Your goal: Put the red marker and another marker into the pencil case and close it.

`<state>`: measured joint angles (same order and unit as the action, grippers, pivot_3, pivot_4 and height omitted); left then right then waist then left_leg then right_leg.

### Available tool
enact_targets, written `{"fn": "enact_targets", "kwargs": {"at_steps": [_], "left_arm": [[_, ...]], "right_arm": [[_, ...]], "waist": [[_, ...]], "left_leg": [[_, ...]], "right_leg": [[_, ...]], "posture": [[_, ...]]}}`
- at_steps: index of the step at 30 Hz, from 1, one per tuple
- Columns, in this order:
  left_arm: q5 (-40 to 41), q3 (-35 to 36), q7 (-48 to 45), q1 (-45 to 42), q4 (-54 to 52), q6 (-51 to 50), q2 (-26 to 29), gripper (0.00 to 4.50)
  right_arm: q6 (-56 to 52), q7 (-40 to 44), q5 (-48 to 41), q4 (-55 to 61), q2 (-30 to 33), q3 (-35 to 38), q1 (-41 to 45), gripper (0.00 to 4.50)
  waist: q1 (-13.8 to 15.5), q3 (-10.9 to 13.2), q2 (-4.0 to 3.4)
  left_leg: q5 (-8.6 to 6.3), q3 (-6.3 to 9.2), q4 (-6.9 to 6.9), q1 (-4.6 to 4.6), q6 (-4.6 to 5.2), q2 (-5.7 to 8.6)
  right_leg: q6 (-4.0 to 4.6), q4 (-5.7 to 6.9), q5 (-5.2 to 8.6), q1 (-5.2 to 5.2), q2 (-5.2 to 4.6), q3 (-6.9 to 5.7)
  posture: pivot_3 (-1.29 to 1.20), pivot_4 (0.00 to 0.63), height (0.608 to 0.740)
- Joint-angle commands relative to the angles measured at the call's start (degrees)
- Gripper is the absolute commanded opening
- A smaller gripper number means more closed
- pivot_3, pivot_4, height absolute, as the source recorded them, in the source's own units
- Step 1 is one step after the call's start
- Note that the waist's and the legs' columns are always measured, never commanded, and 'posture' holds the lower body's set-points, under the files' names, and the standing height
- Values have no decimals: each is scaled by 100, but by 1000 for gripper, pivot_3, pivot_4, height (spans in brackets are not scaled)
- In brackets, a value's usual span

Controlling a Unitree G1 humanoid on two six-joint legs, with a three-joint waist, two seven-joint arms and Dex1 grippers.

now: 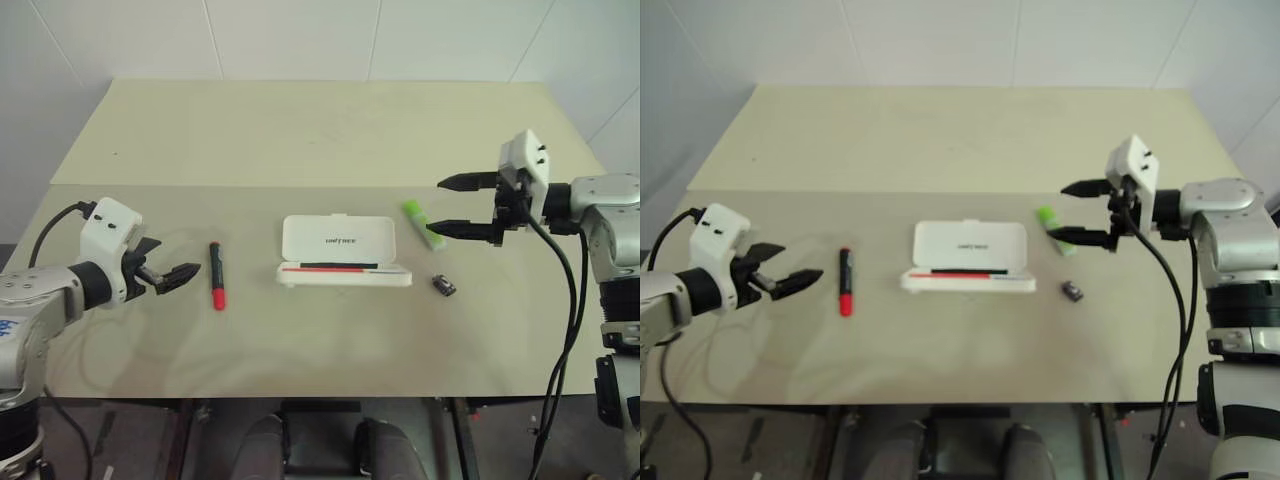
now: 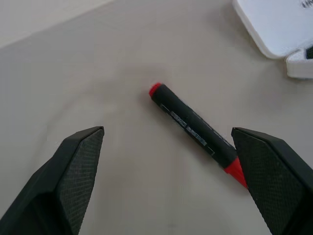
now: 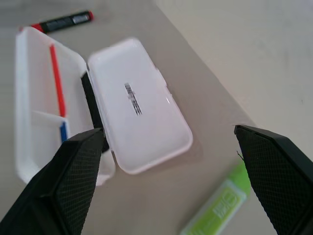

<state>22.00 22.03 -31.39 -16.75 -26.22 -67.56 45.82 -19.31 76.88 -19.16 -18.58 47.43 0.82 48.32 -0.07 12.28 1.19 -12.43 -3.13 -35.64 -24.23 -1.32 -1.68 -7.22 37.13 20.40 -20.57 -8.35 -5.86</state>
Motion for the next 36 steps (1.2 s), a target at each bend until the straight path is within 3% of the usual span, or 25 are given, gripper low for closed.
{"fn": "enact_targets", "kwargs": {"at_steps": [1, 8, 15, 22, 26, 35, 36], "left_arm": [[-95, -213, 534, -166, -67, -321, -307, 4465], [-446, -790, 1427, -507, 549, -420, -1024, 4465], [-509, -925, 1960, -665, 643, -884, -1824, 4465], [-634, -1074, 2172, -874, 651, -997, -2092, 4465], [-678, -1077, 2176, -860, 659, -950, -2042, 3565], [-612, -1252, 1764, -1150, 709, -338, -1774, 597], [-529, -1261, 1579, -1247, 721, -238, -1692, 588]], "right_arm": [[-146, 39, -258, 479, 110, 244, -64, 4500], [-325, -110, -426, 821, 113, 312, -129, 4500], [-315, -194, -399, 833, 129, 340, -161, 4500], [-295, -260, -381, 855, 118, 315, -167, 4500], [-293, -284, -382, 879, 120, 309, -161, 4500], [-301, -384, -323, 938, 130, 285, -152, 4500], [-323, -399, -321, 978, 152, 297, -181, 4500]], "waist": [[2, -2, 4], [11, -4, 7], [46, -7, 6], [169, -8, 6], [164, -8, 6], [164, -8, 7], [158, -7, 8]], "left_leg": [[0, 0, -2, 1, 0, 0], [-1, 0, -4, -1, 0, 0], [-3, 0, -11, 3, 2, 1], [-14, 0, -32, 1, 6, 2], [-15, -1, -33, 1, 6, 3], [-17, -1, -35, -1, 7, 3], [-17, -1, -35, -1, 7, 2]], "right_leg": [[0, 2, 0, 1, 0, 1], [0, 0, 0, 0, 0, 1], [0, -1, -1, 5, -2, 1], [-1, -11, -1, 13, -3, 1], [-1, -13, -1, 14, -3, 1], [-1, -17, -1, 13, -3, 0], [-1, -18, -1, 13, -3, 0]], "posture": [[0, 150, 740], [0, 150, 740], [0, 150, 740], [0, 150, 740], [0, 150, 740], [0, 150, 740], [0, 150, 740]]}}
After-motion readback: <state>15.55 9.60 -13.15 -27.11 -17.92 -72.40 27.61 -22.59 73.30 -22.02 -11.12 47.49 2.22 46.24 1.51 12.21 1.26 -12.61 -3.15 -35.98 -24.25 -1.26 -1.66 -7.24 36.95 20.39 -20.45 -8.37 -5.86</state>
